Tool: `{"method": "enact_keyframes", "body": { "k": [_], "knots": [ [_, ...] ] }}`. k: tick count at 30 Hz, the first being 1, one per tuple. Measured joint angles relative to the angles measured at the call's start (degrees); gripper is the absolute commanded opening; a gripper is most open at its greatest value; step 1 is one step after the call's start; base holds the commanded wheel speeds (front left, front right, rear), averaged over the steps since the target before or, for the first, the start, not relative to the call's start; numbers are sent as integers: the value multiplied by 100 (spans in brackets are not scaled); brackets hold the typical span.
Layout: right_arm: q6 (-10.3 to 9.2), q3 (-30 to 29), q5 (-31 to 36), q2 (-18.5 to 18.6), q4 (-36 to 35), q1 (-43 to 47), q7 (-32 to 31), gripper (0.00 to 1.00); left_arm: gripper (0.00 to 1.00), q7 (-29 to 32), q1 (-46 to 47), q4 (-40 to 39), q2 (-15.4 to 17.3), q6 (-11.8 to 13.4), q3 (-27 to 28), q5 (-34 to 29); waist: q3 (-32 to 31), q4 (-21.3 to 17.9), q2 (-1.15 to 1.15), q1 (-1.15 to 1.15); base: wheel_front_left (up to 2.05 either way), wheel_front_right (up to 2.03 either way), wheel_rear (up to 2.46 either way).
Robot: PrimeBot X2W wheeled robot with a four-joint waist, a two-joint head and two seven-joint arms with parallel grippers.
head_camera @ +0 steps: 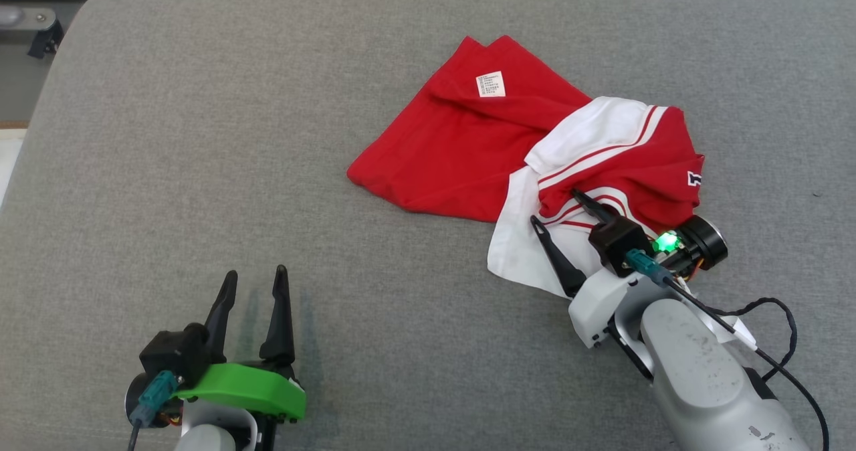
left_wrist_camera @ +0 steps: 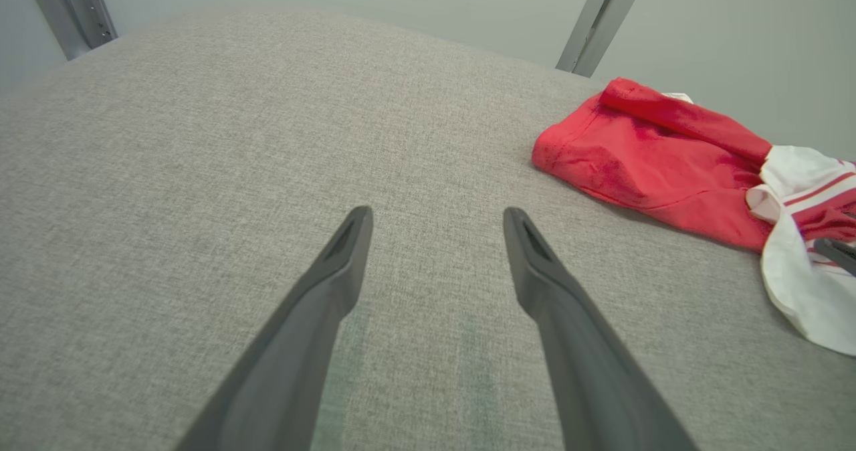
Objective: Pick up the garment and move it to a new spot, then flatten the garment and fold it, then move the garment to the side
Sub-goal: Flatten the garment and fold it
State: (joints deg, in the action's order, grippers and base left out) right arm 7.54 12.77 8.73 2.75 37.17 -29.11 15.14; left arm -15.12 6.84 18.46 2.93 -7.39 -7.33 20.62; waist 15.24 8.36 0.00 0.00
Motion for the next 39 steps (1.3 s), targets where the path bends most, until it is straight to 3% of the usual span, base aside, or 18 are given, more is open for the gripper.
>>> {"method": "enact_keyframes", "body": {
  "k": [1, 3, 4, 5, 6, 12, 16, 21, 27, 29, 30, 31, 32, 36, 39],
  "knots": [
    [0, -16, -12, 0, 0, 0, -1, 75, 100, 0, 4, -8, 0, 0, 2, 0, 24, 16, 0, 0, 0, 0, 0],
    [0, -52, -80, 4, -30, 0, -1, 39, 100, 0, 17, -31, 0, 0, 9, -1, 80, 40, 0, 0, 0, 0, 0],
    [0, -63, -119, 3, -47, 0, -1, 30, 100, 0, 29, -43, 0, 0, 3, -2, 99, 44, 0, 0, 0, 0, 0],
    [0, -62, -147, 4, -76, 1, -1, 5, 100, 0, 46, -54, 0, 0, -5, -4, 117, 44, 0, 0, 0, 0, 0],
    [0, -60, -230, 2, -123, 3, -1, 0, 100, 0, 59, -56, 0, 0, -8, -10, 127, 37, 0, 0, 0, 0, 0],
    [0, -97, -483, 3, -614, 58, -1, 0, 100, 0, 66, -68, -4, 0, -65, -36, 111, -62, 0, 0, 0, 0, 0],
    [0, -515, -453, 48, -1022, -55, -1, 0, 100, 0, 66, -86, -3, 0, -115, -41, 74, -119, 0, 0, 0, 0, 0],
    [0, -1148, -232, 649, -937, -631, -1, 0, 100, 0, 64, -73, -5, 0, -212, -42, 16, -119, 0, 0, 0, 0, 0],
    [0, -2072, 124, 1469, -104, -1399, -26, 0, 100, 0, 132, -74, -4, 0, -360, -44, 97, 13, 0, 0, 0, 0, 0],
    [0, -2384, 296, 1656, 155, -1563, -68, 18, 100, 0, 182, -74, -4, 0, -394, -44, 149, 58, 0, 0, 0, 0, 0],
    [0, -2557, 383, 1720, 279, -1621, -76, 37, 100, 0, 202, -64, -3, 0, -405, -43, 179, 81, 0, 0, 0, 0, 0],
    [0, -2683, 499, 1782, 371, -1644, -78, 49, 100, 0, 208, -58, -4, 0, -411, -42, 202, 99, 0, 0, 0, 0, 0],
    [0, -2852, 622, 1826, 463, -1653, -115, 100, 100, 0, 210, -49, -4, 0, -415, -38, 227, 119, 0, 0, 0, 0, 0],
    [0, -3522, 1061, 1685, 513, -1630, -167, 100, 100, 0, 215, -22, -3, 0, -438, -16, 263, 137, 0, 0, 0, 0, 0],
    [0, -3623, 1227, 1358, 450, -1530, -108, 100, 100, 0, 218, -7, -4, 0, -427, -19, 244, 72, 0, 0, 0, 0, 0]
  ]
}}
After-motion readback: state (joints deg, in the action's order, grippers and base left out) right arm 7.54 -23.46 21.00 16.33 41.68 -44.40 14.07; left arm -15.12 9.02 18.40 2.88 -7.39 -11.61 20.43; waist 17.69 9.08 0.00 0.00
